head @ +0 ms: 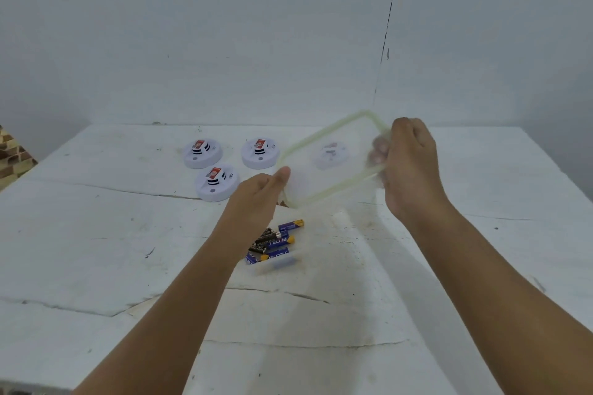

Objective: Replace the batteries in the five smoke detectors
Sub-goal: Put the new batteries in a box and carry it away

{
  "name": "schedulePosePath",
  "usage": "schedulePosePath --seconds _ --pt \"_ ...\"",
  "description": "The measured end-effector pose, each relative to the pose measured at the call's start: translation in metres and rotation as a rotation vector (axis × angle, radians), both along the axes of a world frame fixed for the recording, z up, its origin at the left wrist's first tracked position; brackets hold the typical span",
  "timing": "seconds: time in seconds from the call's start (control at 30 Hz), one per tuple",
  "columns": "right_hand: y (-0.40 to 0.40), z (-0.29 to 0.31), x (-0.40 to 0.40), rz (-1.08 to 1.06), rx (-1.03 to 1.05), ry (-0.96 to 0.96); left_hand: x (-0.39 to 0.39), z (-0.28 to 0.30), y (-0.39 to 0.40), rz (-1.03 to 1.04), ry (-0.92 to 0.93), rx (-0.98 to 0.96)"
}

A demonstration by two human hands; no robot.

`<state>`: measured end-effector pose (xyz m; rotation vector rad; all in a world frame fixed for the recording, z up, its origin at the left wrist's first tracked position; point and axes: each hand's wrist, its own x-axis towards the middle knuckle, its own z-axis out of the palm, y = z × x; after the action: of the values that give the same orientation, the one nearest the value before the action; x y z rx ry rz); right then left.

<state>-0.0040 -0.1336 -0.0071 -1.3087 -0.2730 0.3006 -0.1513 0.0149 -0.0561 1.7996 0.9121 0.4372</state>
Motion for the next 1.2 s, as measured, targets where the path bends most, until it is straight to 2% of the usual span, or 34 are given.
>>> schedulePosePath --seconds 0.07,0.23,0.37,0.47,0.7,1.07,1.2 --pt "0.006 -0.011 -0.002 0.034 -0.061 0.03 -0.004 -0.001 0.008 0.079 -0.092 -0.119" --pt "0.016 -0.047 -0.008 0.21 -0.254 0.065 -0.034 -0.007 0.024 0.188 -0.121 -0.014" --pt "0.021 -0.069 -0.014 0.344 -0.476 -0.047 -0.059 -0.015 0.024 0.216 -0.05 0.073" --pt "0.023 -0.081 -0.017 0.364 -0.533 -0.116 -0.074 -0.023 0.022 0.244 -0.023 0.101" --pt "0.021 -0.095 -0.018 0.455 -0.562 -0.105 -0.088 -0.042 0.015 0.293 0.02 0.088" --pt "0.018 -0.109 -0.019 0.488 -0.451 -0.056 -0.092 -0.049 0.006 0.325 0.089 0.066" --pt "0.018 -0.115 -0.018 0.497 -0.415 -0.043 -0.09 -0.051 0.005 0.322 0.06 -0.002"
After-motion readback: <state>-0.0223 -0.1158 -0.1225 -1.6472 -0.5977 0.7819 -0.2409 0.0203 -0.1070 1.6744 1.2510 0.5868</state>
